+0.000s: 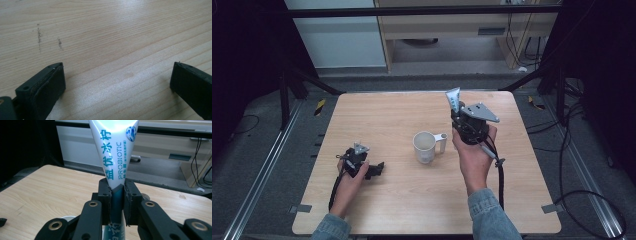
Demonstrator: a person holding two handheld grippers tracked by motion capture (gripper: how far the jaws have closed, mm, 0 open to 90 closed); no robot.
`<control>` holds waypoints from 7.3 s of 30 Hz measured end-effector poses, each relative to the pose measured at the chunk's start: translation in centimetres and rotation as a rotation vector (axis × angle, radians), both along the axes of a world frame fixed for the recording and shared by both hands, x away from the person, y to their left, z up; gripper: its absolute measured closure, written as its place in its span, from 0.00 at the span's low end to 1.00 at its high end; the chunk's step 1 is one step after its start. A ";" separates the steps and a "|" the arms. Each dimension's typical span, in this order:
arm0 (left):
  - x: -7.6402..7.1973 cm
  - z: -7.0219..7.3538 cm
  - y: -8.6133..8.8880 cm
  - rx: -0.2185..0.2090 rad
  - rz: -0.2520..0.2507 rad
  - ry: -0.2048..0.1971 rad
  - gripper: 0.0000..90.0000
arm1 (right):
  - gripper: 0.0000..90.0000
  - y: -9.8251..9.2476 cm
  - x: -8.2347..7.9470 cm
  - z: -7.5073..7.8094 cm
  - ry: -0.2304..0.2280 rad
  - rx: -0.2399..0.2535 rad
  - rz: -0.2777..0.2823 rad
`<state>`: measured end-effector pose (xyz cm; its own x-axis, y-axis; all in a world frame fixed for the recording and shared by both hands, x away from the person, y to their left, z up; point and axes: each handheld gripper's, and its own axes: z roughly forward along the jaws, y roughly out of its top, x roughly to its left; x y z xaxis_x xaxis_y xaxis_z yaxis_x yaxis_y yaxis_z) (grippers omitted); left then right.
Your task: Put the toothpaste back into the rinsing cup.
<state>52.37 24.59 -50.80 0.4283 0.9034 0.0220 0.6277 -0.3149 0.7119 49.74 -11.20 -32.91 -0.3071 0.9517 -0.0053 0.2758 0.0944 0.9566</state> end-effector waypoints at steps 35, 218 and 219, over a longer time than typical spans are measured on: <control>0.0 0.0 0.0 0.000 0.000 0.000 0.00 | 0.87 3.3 0.9 0.6 -0.080 0.053 0.030; 0.0 0.0 0.0 0.001 -0.002 0.005 0.00 | 0.85 6.2 2.9 -11.7 0.029 0.178 0.085; 0.0 0.0 0.0 0.001 -0.002 0.004 0.00 | 0.85 6.2 2.9 -11.7 0.029 0.179 0.084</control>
<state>52.33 24.57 -50.78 0.4298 0.9027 0.0207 0.6302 -0.3163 0.7090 52.63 -5.02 -44.61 -0.3835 0.9075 0.1713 0.3016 -0.0522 0.9520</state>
